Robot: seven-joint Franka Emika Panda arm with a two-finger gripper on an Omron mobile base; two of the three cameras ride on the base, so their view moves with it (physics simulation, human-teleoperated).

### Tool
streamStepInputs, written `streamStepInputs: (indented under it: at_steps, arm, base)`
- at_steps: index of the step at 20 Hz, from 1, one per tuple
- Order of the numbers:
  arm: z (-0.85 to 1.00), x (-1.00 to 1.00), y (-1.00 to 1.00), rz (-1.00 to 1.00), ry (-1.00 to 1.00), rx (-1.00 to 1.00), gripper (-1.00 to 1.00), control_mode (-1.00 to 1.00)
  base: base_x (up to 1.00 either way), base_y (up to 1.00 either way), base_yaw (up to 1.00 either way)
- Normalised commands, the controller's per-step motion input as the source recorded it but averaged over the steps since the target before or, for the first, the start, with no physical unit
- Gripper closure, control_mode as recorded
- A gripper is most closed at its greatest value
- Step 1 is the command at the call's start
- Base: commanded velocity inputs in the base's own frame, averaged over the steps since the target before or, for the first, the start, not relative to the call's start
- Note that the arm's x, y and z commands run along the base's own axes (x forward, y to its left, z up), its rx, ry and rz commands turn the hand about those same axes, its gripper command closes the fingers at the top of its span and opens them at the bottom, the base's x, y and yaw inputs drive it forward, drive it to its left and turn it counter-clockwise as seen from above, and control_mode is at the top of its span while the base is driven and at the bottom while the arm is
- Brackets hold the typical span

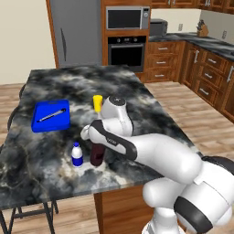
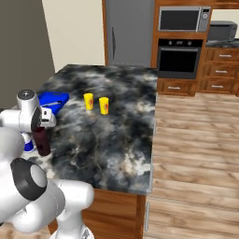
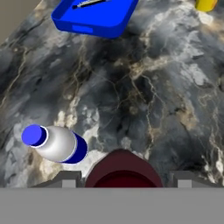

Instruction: Place the drinks on the dining counter in a tight cluster.

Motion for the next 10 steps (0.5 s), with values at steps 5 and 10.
streamStepInputs:
  at_steps: [5, 10]
  arm:
    - [-0.31, 0.12, 0.00, 0.00, 0.00, 0.00, 1.00, -1.00]
    - [-0.15, 0.22, 0.01, 0.00, 0.00, 0.00, 1.00, -1.00]
  base:
    - [0.00, 0.00, 0.00]
    - [0.00, 0.00, 0.00]
